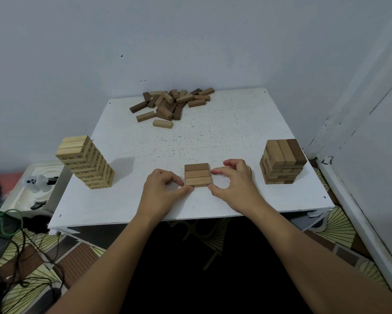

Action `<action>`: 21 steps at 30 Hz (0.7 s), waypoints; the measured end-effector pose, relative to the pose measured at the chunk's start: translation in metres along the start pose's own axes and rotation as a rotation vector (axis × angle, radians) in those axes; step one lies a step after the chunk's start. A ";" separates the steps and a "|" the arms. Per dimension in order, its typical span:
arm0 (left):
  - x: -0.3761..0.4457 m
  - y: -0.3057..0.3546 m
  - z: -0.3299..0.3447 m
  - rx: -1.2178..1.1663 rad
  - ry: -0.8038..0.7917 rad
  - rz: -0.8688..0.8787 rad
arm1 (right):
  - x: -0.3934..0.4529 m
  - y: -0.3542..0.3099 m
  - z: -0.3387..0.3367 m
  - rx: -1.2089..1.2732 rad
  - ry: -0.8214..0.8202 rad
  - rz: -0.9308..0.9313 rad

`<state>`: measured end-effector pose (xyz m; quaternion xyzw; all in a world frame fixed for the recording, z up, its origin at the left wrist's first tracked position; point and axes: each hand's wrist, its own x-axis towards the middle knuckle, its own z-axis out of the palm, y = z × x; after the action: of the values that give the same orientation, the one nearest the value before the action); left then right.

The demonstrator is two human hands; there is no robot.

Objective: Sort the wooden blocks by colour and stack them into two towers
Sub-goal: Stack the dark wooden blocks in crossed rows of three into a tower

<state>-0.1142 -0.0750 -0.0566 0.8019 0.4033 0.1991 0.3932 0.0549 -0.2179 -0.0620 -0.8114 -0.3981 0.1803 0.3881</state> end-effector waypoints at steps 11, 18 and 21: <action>-0.001 -0.001 0.000 -0.001 0.005 0.013 | 0.000 0.002 0.002 -0.003 0.037 -0.010; 0.003 0.002 -0.003 0.029 0.004 0.014 | 0.001 -0.002 -0.003 -0.023 0.014 0.007; 0.014 0.010 -0.011 0.167 -0.062 0.015 | 0.006 -0.009 -0.010 -0.104 -0.069 0.025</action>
<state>-0.1076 -0.0623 -0.0416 0.8408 0.4001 0.1426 0.3357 0.0600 -0.2140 -0.0488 -0.8288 -0.4098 0.1921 0.3290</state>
